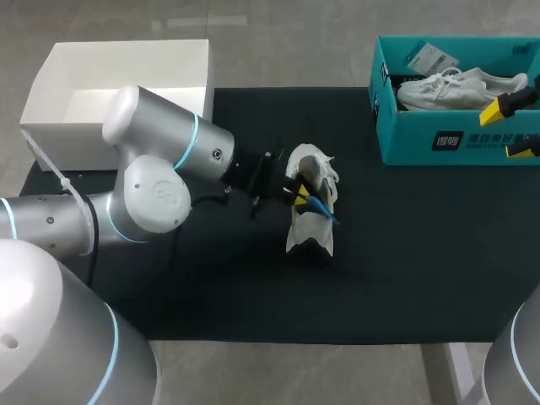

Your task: Take the shoe out of the shoebox, open the shoe tongue, remove and reinsert the insole, then place the shoe into the shoebox

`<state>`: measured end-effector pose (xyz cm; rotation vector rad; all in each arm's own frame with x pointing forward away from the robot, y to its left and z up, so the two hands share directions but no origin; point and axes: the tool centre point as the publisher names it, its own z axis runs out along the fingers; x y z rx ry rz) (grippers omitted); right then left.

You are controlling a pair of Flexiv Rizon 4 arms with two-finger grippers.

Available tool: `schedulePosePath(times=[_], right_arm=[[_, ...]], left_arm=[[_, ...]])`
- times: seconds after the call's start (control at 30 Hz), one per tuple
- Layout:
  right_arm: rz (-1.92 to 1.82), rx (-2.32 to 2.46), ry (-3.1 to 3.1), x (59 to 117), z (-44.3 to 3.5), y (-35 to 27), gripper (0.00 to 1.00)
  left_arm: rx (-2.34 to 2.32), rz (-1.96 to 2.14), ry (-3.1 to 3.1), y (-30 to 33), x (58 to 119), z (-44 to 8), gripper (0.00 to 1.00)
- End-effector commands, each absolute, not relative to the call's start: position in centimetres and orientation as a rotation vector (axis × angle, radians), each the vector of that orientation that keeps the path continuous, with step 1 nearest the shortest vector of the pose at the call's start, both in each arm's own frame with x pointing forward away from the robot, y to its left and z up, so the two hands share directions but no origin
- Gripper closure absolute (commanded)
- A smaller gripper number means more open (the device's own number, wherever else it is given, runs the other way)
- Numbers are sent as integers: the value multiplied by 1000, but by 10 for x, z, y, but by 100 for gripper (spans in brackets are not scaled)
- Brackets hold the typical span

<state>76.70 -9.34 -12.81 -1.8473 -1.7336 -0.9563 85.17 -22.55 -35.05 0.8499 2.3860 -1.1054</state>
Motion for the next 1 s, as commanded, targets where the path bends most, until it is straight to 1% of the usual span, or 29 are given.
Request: schedulePosePath(times=[0.03,0.43,0.47,0.5,0.53,0.57,0.6,0.63,0.67,0.7,0.77,0.87,0.97,1.0], right_arm=[[-954,-1852,-1733,767,-129,-93,0],[-954,-1852,-1733,767,-129,-93,0],[-954,-1852,-1733,767,-129,-93,0],[-954,-1852,-1733,767,-129,-93,0],[-954,-1852,-1733,767,-129,-93,0],[-954,-1852,-1733,767,-129,-93,0],[-954,-1852,-1733,767,-129,-93,0],[-954,-1852,-1733,767,-129,-93,0],[-954,-1852,-1733,767,-129,-93,0],[-954,-1852,-1733,767,-129,-93,0],[-954,-1852,-1733,767,-129,-93,0],[-954,-1852,-1733,767,-129,-93,0],[-954,-1852,-1733,767,-129,-93,0],[-954,-1852,-1733,767,-129,-93,0]], left_arm=[[827,-1051,2397,-230,857,-357,100],[741,-1049,2420,-222,873,-368,100],[732,-1069,2414,-222,872,-367,80],[740,-1091,2410,-222,869,-364,53],[746,-1107,2409,-222,866,-362,19],[753,-1132,2402,-222,863,-360,11],[762,-1147,2397,-222,860,-357,13],[768,-1154,2394,-222,857,-355,18],[775,-1167,2388,-222,854,-352,25],[783,-1176,2383,-222,850,-350,35],[796,-1181,2375,-223,845,-345,50],[809,-1186,2369,-224,839,-340,63],[826,-1186,2366,-225,836,-338,74],[832,-1183,2367,-226,835,-338,84]])
